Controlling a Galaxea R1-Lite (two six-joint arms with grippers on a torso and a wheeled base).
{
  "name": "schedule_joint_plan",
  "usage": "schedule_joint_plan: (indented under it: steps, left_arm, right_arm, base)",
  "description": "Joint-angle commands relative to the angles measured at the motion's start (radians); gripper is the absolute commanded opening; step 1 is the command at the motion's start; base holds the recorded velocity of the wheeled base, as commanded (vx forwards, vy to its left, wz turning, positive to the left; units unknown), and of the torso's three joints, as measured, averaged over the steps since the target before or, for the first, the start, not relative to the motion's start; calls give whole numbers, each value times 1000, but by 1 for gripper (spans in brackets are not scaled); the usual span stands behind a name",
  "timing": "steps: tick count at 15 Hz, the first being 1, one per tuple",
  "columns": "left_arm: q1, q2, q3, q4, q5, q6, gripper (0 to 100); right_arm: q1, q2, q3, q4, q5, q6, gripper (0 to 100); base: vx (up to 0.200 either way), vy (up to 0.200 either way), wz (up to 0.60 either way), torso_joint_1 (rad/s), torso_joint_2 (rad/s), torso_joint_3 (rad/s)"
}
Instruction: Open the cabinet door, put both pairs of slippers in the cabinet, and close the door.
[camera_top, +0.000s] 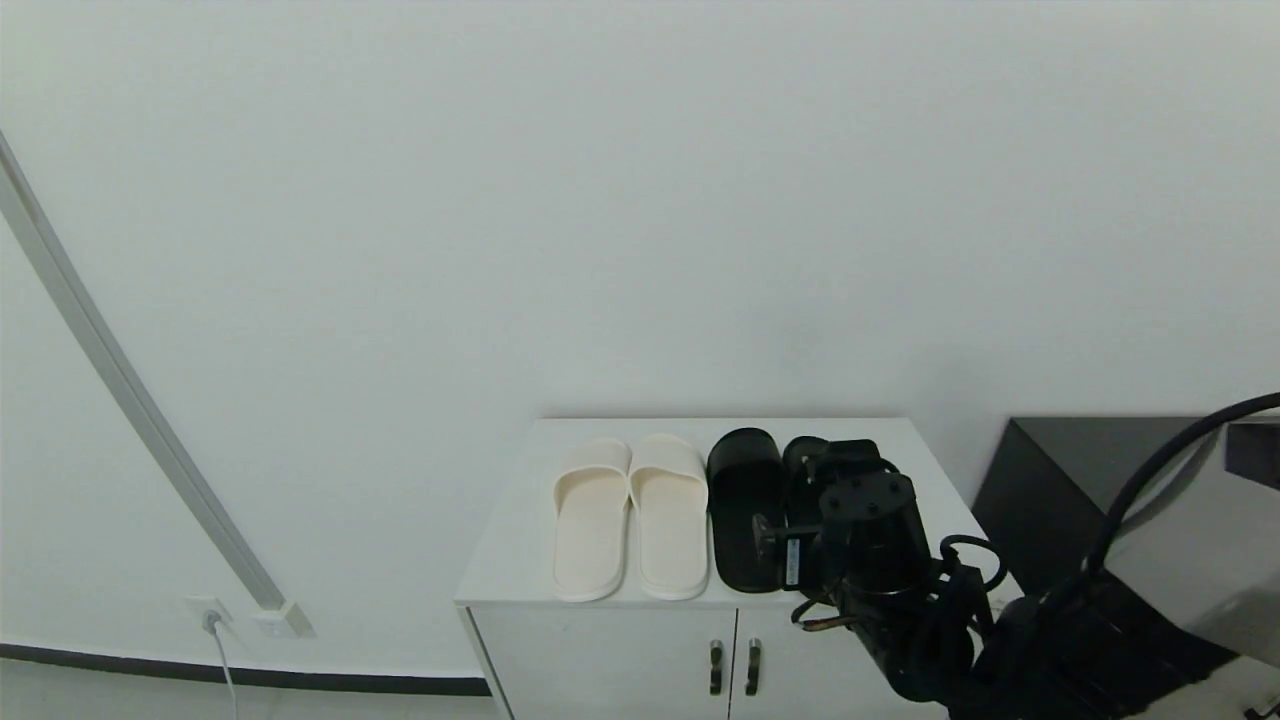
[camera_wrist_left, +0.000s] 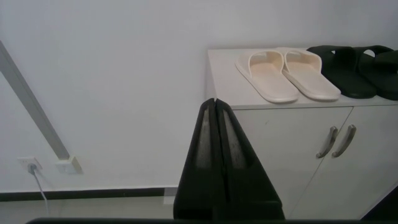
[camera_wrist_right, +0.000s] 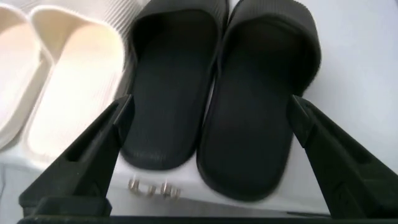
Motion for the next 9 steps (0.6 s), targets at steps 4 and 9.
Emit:
schedule_joint_plan:
  steps: [4, 9]
  left_arm:
    - [0, 0, 0, 0, 0, 0, 0]
    - [0, 0, 0, 0, 0, 0, 0]
  right_arm:
    - [-46, 180, -124, -98, -30, -63, 100]
    - [-103, 307, -282, -114, -27, -79, 100]
  base:
    - [0, 0, 0, 0, 0, 0]
    - [0, 0, 0, 0, 0, 0]
